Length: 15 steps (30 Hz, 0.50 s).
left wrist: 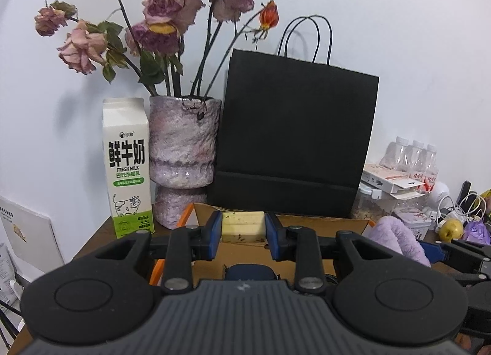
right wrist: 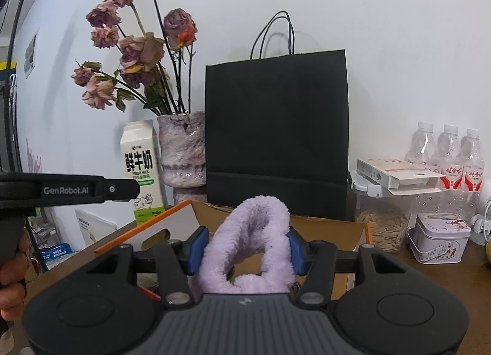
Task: Organize objects
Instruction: 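Carry the sponge and headband with both grippers over the red box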
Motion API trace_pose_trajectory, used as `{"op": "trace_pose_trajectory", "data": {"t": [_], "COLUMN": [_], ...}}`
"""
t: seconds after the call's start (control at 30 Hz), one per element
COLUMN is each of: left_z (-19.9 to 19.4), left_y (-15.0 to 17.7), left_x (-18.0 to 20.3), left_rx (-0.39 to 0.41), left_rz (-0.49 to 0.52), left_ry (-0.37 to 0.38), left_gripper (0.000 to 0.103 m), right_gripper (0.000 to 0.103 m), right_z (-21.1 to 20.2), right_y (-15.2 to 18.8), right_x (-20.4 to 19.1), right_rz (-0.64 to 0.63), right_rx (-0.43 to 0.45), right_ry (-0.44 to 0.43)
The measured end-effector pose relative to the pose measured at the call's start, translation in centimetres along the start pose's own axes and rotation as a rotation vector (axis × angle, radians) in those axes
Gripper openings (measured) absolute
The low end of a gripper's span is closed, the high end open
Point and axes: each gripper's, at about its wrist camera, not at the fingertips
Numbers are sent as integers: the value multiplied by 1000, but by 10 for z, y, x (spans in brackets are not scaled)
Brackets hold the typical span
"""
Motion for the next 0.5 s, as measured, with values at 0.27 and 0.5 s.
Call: {"op": "trace_pose_trajectory", "data": {"t": [0.27,0.5], "left_z": [25,37], "left_y": [1,0], "left_x": [2,1], "left_rx": [-33,-43], "left_rz": [32,41], "left_ry": [3,3], "left_gripper": [31,31], "right_gripper": [52,52], "right_z": [19,29], "right_y": [-2,1], "right_x": [9,11], "right_rz": [7,7], "right_rx": [-29,-50], "right_ry": [14,27]}}
Point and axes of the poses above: each gripper's, at about its wrist camera, not at the fingertips, and z roughly the way its jaws point, x to its right, y to its underside, and after that the axes turned 4 degrees about -x, right-handed
